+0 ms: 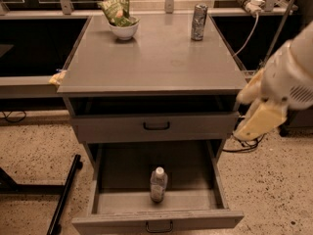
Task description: Pick blue plastic bottle from middle drawer and place on counter
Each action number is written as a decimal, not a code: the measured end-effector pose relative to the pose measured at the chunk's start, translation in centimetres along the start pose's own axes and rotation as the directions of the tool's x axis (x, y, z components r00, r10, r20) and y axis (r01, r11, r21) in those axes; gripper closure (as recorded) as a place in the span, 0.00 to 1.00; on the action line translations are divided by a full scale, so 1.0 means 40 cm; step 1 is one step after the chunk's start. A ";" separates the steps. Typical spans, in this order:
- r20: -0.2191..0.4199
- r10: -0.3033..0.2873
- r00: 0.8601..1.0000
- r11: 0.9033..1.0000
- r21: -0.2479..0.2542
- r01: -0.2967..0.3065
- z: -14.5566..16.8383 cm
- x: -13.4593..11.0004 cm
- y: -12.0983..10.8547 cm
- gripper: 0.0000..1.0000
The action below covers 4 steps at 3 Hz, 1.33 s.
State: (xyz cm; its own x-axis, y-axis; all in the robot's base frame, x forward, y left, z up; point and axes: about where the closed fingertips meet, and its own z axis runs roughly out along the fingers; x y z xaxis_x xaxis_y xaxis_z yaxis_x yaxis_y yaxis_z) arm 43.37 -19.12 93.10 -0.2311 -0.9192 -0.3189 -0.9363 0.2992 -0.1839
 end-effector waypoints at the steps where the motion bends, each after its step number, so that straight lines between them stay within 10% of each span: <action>1: 0.132 0.033 0.991 0.993 -0.117 -0.018 0.215 -0.045 0.082 0.64; 2: 0.219 0.078 0.973 0.975 -0.221 -0.028 0.451 -0.085 0.145 0.88; 4: 0.258 0.093 0.962 0.982 -0.183 -0.046 0.507 -0.093 0.113 1.00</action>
Offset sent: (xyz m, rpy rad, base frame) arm 0.0624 0.1550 -0.2654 0.4740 0.0486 0.0155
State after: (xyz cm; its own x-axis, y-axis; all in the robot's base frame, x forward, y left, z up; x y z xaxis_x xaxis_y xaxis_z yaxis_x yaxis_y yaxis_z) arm 45.37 -9.14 74.60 -0.2413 -0.7899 -0.5638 -0.9572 0.2893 0.0044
